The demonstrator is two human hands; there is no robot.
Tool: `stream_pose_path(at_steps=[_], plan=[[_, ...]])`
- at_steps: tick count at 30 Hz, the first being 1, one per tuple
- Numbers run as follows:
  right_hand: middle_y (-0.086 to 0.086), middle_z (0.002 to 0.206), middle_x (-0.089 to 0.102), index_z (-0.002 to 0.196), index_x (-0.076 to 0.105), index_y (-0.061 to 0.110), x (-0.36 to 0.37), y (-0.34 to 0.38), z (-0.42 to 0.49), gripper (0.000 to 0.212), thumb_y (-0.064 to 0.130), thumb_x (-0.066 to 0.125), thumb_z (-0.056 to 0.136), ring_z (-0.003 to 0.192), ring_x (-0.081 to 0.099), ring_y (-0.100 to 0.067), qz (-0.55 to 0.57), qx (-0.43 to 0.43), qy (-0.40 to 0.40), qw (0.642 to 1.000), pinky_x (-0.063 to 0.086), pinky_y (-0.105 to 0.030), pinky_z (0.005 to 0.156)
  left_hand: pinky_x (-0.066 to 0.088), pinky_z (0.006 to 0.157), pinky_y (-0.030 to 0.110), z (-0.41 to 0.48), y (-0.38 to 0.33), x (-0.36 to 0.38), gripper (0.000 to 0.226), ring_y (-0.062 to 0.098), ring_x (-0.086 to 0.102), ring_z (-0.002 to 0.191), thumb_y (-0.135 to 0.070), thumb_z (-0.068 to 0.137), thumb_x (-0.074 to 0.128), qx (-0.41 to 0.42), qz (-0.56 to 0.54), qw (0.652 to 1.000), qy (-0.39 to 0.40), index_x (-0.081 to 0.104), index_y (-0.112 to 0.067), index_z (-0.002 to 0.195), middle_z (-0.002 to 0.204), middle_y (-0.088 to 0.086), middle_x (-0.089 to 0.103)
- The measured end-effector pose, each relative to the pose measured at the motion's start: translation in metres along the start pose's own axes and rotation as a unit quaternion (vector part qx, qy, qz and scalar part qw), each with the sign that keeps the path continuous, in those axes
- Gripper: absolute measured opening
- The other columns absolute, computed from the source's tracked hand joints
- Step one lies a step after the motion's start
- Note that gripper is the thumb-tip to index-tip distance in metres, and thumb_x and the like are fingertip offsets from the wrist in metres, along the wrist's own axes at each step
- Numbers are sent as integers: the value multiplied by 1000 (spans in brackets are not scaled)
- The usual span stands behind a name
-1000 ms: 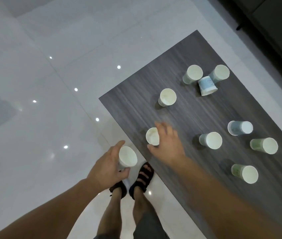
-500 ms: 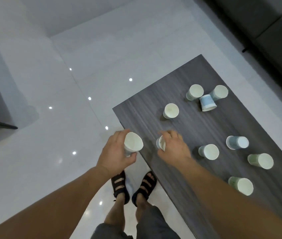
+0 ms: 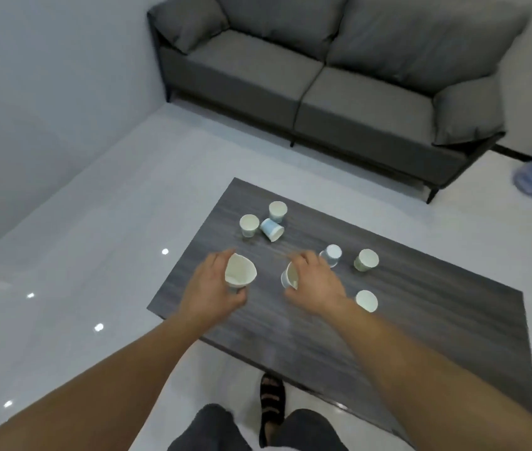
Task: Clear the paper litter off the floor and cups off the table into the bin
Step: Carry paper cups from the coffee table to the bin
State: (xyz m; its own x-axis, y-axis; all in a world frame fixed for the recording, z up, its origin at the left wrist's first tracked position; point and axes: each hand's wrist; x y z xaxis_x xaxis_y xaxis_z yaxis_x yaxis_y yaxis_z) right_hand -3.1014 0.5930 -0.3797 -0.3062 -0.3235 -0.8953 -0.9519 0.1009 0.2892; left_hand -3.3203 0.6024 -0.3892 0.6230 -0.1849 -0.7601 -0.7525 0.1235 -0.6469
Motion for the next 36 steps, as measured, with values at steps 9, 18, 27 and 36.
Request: stream_pose_path(at_steps=[9,18,27,36], plan=[[-2,138,37,142,38,22,-8,-36,-148,63,36,60,85,123,40,-27,75,198,-108,971,45,-38,93,45,90,36,-14,-78,14,85,25,46,120,-35,71,71,208,86,964,140,30,-25,144,137,2,38],[-4,138,40,145,34,23,51,-114,-372,68,40,62,86,124,40,-28,151,395,-186,887,45,-40,95,45,90,35,-132,-226,118,71,26,49,116,-33,76,68,405,116,863,277,36,-22,139,133,4,39],[-3,143,38,147,32,25,139,-171,-660,71,41,61,84,126,40,-26,192,567,-232,766,45,-37,94,47,90,39,-366,-363,247,74,27,49,116,-35,74,67,543,114,747,366,35,-23,140,132,4,40],[-2,144,36,148,31,25,216,-183,-884,71,40,61,85,126,40,-25,241,712,-276,599,44,-35,95,46,89,36,-594,-453,343,80,25,50,113,-41,75,69,646,105,613,443,31,-24,143,133,3,41]])
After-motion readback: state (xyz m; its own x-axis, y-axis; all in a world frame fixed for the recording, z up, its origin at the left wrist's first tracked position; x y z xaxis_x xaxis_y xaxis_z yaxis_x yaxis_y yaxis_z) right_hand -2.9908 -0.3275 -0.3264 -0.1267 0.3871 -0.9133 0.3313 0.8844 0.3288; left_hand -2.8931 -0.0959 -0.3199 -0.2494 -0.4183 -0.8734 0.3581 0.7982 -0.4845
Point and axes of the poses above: each hand's wrist, its own z-axis towards the middle knuckle, its own x-axis out of the palm, y = z × x
